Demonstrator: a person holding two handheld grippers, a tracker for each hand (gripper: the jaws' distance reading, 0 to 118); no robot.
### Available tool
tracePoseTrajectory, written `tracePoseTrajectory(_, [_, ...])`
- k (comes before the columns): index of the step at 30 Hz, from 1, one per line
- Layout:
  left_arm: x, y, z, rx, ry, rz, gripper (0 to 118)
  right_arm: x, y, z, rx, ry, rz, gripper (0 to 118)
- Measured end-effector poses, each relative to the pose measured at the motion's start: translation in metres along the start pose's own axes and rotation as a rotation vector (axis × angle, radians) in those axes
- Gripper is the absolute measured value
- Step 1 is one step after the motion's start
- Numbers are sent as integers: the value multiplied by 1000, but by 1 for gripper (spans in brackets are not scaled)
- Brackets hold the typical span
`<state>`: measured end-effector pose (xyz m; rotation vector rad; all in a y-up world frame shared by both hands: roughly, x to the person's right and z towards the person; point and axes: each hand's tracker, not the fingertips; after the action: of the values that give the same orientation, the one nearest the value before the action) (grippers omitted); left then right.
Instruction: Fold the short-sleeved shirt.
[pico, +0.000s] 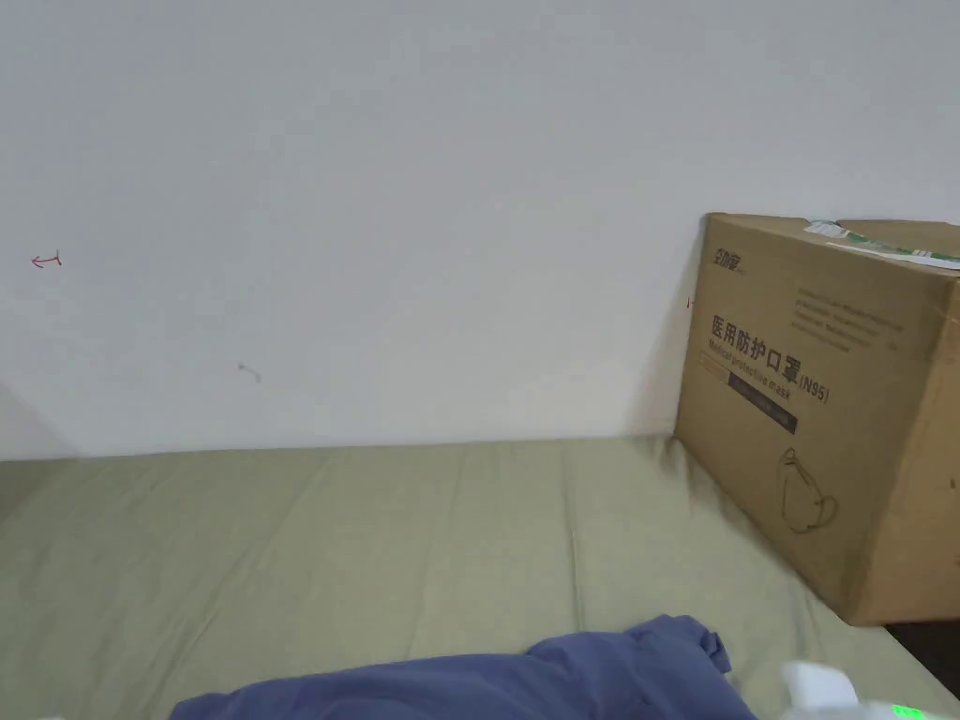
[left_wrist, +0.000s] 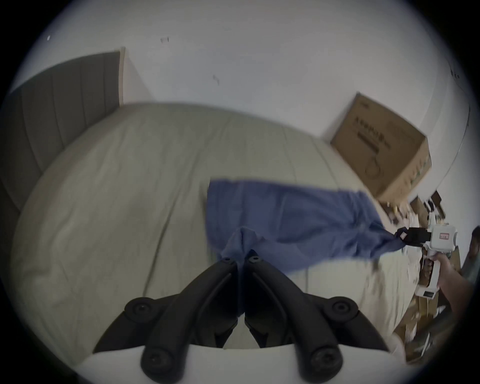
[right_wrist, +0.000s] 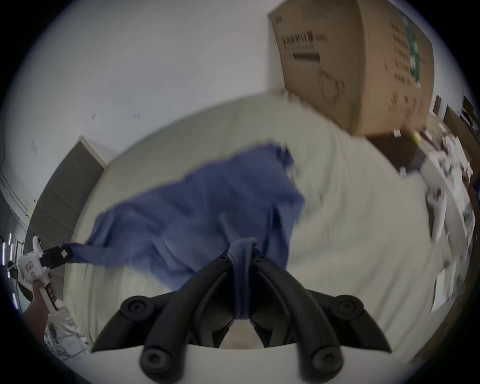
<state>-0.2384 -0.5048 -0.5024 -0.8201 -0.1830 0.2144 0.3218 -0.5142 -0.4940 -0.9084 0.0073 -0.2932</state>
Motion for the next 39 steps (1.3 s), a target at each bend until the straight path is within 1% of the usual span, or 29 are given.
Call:
tracePoseTrajectory(2, [-10, -31, 12, -40, -6, -19, 2, 16, -41, 19, -40, 56, -23, 8])
tracePoseTrajectory(4, [-21, -54, 37, -71, -25, -12, 2, 31, -71, 47, -54, 61, -36, 8])
tracePoseTrajectory(6, [-30, -76, 67, -84, -12, -49, 2, 43, -98, 83, -62, 49, -27, 8])
tracePoseTrajectory(9, [-41, -99, 112, -119, -34, -75, 2, 56, -127, 123, -85, 59, -26, 8])
tracePoseTrajectory(11, [-44, -110, 131, -149, -36, -78, 2, 62, -140, 137, -137, 81, -82, 8])
tracePoseTrajectory(12, [-46, -115, 137, -166, -38, -67, 2, 64, -146, 141, -162, 80, -112, 8])
tracePoseTrajectory(13, [-46, -118, 141, -179, -43, -59, 2, 61, -151, 141, -195, 66, -124, 8])
tracePoseTrajectory(14, [-47, -121, 141, -194, -50, -49, 2, 59, -155, 138, -226, 48, -119, 8])
tracePoseTrajectory(16, [-43, -130, 136, -178, -24, -58, 2, 54, -161, 126, -228, 38, -67, 8])
tracePoseTrajectory(17, [-43, -131, 132, -170, -12, -65, 3, 50, -163, 120, -210, 6, -42, 14])
tracePoseTrajectory(18, [-42, -131, 129, -162, -2, -63, 7, 46, -162, 117, -184, -31, -36, 30])
tracePoseTrajectory(19, [-40, -129, 129, -146, 3, -60, 20, 43, -159, 116, -170, -41, -40, 61])
tracePoseTrajectory(20, [-36, -129, 130, -130, 6, -59, 56, 40, -156, 118, -160, -46, -50, 105])
tracePoseTrajectory(21, [-34, -126, 133, -119, -2, -50, 87, 35, -154, 124, -125, -38, -71, 118])
tracePoseTrajectory(22, [-31, -123, 137, -99, -4, -49, 110, 30, -149, 135, -66, -1, -85, 118])
tracePoseTrajectory(23, [-27, -119, 143, -49, -14, -50, 118, 23, -143, 145, -33, 20, -86, 118])
tracePoseTrajectory(24, [-21, -115, 156, 14, -29, -57, 116, 14, -137, 157, 6, 29, -84, 118])
tracePoseTrajectory(26, [-10, -103, 169, 62, -1, -72, 115, -8, -125, 185, 110, 50, -54, 118])
tracePoseTrajectory(29, [11, -91, 193, 213, -30, -67, 115, -43, -120, 222, 303, 130, 16, 117])
tracePoseTrajectory(30, [21, -87, 200, 257, -22, -57, 112, -55, -125, 234, 402, 156, 48, 116])
tracePoseTrajectory(31, [29, -86, 209, 312, -37, -57, 100, -65, -130, 245, 492, 181, 76, 113])
tracePoseTrajectory(32, [42, -91, 221, 399, -63, -57, 61, -77, -135, 254, 560, 194, 116, 90])
tracePoseTrajectory(33, [51, -92, 229, 469, -83, -63, 15, -87, -140, 260, 607, 194, 151, 44])
tracePoseTrajectory(34, [60, -93, 232, 496, -71, -80, 0, -96, -145, 266, 658, 191, 175, 0])
tracePoseTrajectory(35, [69, -94, 232, 499, -33, -103, 0, -104, -148, 269, 690, 164, 185, 0])
tracePoseTrajectory(36, [76, -99, 234, 541, -26, -120, 0, -108, -150, 271, 714, 136, 170, 0])
tracePoseTrajectory(38, [79, -101, 231, 520, -102, -134, 0, -104, -143, 271, 697, 200, 153, 0])
tracePoseTrajectory(39, [81, -101, 229, 507, -98, -144, 0, -102, -138, 272, 696, 189, 150, 0])
